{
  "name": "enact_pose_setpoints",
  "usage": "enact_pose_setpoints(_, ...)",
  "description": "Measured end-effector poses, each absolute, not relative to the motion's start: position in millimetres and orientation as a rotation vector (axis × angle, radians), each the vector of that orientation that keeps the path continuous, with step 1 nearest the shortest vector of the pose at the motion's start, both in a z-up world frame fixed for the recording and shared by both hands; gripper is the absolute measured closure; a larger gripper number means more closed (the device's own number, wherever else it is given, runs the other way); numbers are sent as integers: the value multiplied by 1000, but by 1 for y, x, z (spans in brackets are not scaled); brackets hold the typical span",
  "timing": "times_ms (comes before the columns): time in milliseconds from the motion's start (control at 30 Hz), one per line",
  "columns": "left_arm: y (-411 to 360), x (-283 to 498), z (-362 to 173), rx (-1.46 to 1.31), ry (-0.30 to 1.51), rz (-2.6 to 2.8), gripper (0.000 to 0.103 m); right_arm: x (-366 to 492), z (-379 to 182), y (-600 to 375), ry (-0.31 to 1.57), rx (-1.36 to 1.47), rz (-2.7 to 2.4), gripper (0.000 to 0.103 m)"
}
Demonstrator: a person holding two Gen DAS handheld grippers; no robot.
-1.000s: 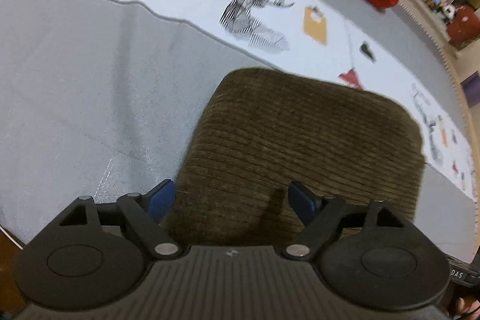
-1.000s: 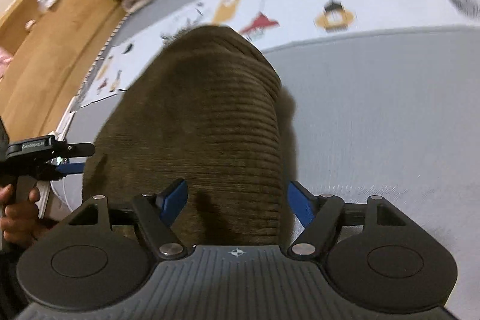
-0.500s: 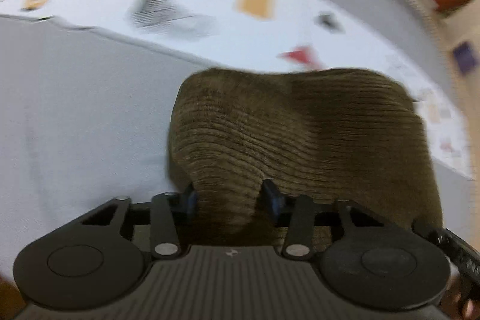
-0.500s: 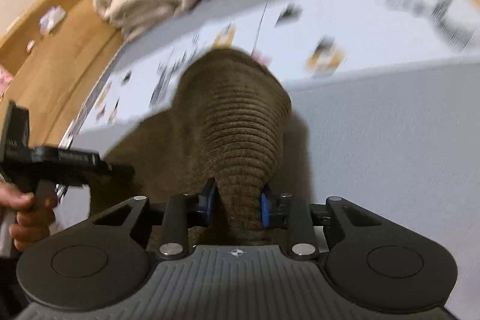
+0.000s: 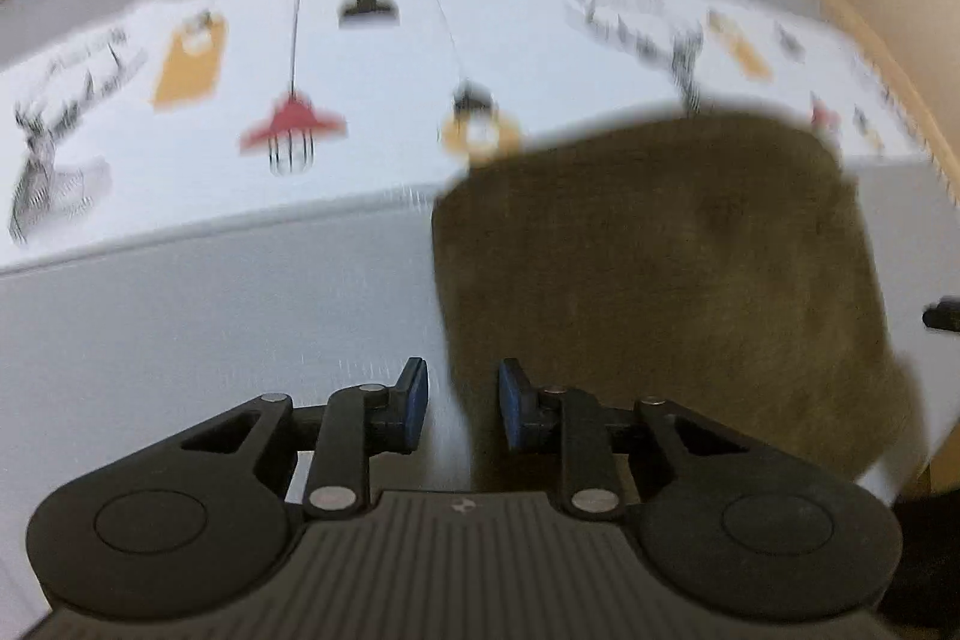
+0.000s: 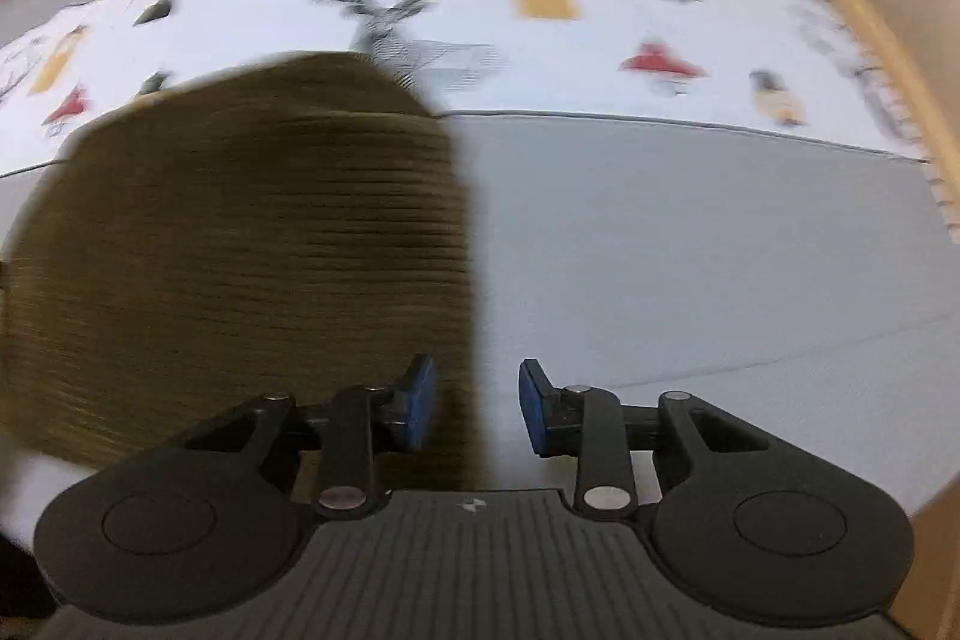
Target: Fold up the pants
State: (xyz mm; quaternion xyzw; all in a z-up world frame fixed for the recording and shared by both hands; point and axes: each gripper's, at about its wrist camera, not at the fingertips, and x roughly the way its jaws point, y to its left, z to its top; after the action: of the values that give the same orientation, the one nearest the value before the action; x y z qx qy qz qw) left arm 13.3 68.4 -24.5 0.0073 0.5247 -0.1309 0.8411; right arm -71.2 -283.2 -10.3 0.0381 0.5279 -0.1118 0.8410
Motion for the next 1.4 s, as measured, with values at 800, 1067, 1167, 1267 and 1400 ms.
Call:
enact_pose_setpoints(800,20,-4,-38,177,1139,-408,68,59,-49,-335,1080,466,-98,45)
enact_pose_setpoints(1067,13,6,-20,75,1046,-413,68,84,-55,-332,1009,500,-149,70)
enact_pose_setpoints(1167,14,14,-16,24,1022,-401,68,86,-44,-326,945,401,-180,103)
enact_pose_setpoints(1267,16,24,-26,-9,1049,-379,68,84,-60,-327,1040,297,-261,103)
enact_pose_setpoints(1400,18,41,-59,60,1157,-260,68,61,-58,-343,1044,337,-289,99)
